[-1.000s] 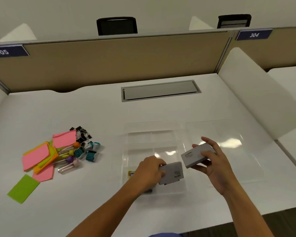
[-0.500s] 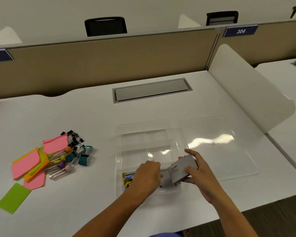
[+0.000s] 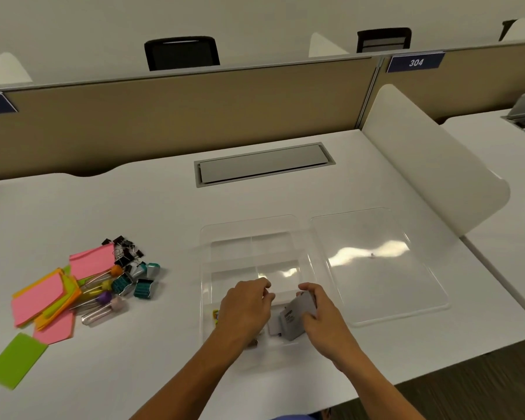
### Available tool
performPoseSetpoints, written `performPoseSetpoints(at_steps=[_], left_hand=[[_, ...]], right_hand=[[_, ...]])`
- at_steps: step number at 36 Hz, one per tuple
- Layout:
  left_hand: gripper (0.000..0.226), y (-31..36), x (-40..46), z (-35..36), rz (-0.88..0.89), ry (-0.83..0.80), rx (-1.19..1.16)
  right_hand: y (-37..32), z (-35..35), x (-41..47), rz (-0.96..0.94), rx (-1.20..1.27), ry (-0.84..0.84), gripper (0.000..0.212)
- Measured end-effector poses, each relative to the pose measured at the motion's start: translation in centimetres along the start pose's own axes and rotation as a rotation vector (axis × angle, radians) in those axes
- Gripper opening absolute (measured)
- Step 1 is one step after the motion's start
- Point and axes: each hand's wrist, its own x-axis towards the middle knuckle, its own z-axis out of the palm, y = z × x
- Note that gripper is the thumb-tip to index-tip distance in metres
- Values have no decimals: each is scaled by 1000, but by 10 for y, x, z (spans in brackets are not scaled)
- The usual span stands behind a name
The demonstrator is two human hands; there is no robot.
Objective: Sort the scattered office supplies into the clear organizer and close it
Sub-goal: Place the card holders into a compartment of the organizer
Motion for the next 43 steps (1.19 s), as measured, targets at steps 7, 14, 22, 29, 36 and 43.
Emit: performPoseSetpoints(at_steps=[7,14,22,29,36,43], left_hand=[[28,-8,-1,-8,-26,63,-66],[27,-23,-1,-12,-56,93,-96],[28,-38,-1,-15,-82,129,-94],[28,-54,-9,-28,-125,182,-56],[28,-91,-24,-45,-230,241,-32],[33,-143,-44,-56,-370,312,-31]], right_hand=[[3,1,2,-50,-179,-46,50],[-4,3,-2,-145,-254,-45,52],[-29,7,2,-230,-214,-71,46],[-58,31,15,-323,-224,-78,41],[-89,71,30,-431,-230,-211,40],[-119,124,49,-467,-246,-310,41]])
